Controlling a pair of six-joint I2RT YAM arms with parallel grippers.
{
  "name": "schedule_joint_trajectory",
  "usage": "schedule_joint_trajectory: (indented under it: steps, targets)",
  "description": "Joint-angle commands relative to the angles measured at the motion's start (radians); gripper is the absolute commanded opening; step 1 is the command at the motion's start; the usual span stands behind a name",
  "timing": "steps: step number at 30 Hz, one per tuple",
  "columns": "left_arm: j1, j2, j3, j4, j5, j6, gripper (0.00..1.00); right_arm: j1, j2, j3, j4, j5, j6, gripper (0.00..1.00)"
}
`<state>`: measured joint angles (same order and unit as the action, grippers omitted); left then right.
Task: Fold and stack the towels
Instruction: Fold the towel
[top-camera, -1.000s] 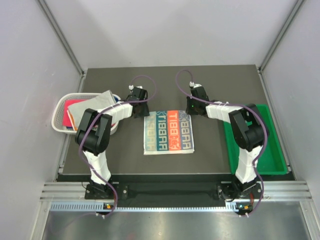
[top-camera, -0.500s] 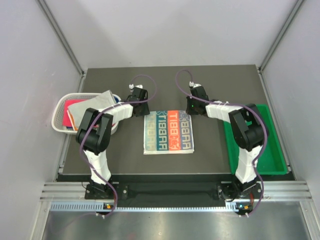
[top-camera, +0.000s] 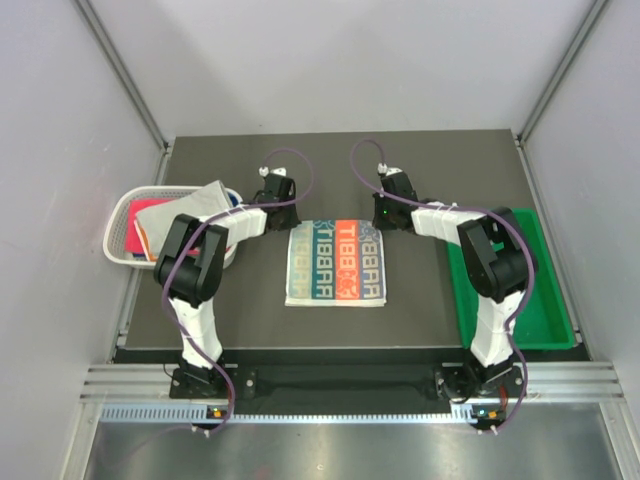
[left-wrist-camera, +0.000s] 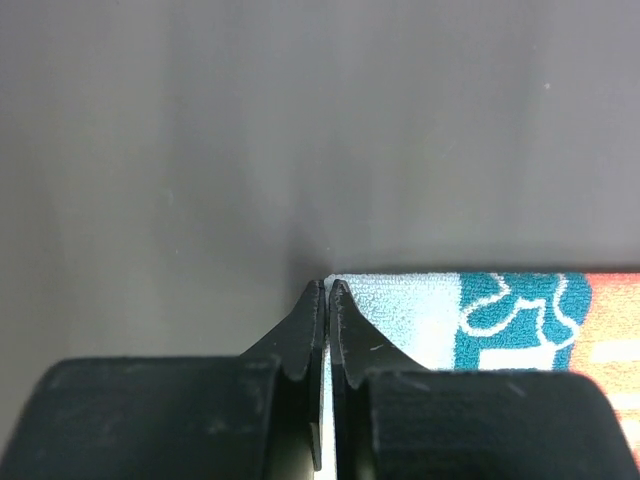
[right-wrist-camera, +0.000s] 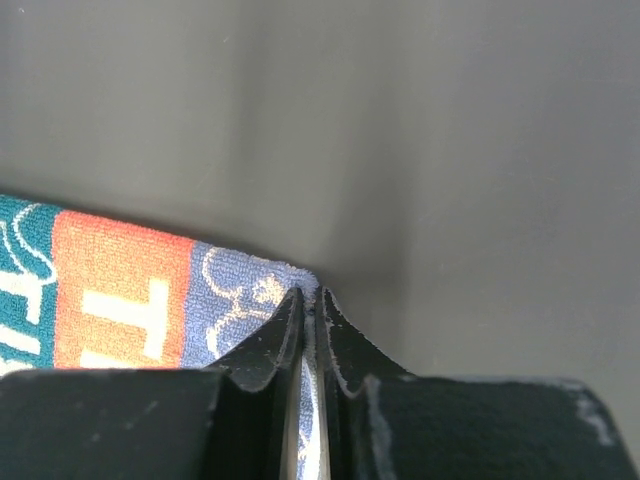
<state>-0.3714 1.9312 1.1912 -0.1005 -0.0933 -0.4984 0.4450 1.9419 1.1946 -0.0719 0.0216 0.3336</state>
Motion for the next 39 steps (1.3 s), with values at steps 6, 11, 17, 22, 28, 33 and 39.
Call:
schedule_joint_trajectory:
  steps: [6,11,17,22,28,33,39]
  targets:
    - [0.008,0.037,0.034,0.172,-0.022,-0.028,0.0,-0.043,0.017,0.051,0.064,-0.017,-0.021,0.04]
    - [0.02,0.089,0.103,0.321,-0.011,-0.042,0.0,-0.083,0.029,0.114,0.141,-0.068,-0.048,0.03]
    - [0.032,0.065,0.078,0.453,-0.013,-0.026,0.0,-0.088,-0.038,0.083,0.213,-0.069,-0.057,0.02]
    - [0.035,-0.027,-0.002,0.487,0.021,-0.008,0.0,-0.088,-0.122,-0.056,0.32,-0.068,-0.053,0.02]
    - [0.037,-0.126,-0.149,0.527,0.055,-0.023,0.0,-0.083,-0.243,-0.196,0.369,-0.075,-0.034,0.01]
    - [0.035,-0.201,-0.255,0.541,0.086,-0.046,0.0,-0.075,-0.307,-0.312,0.389,-0.086,-0.001,0.01]
    - [0.034,-0.281,-0.358,0.553,0.089,-0.072,0.0,-0.049,-0.389,-0.421,0.417,-0.095,0.031,0.01]
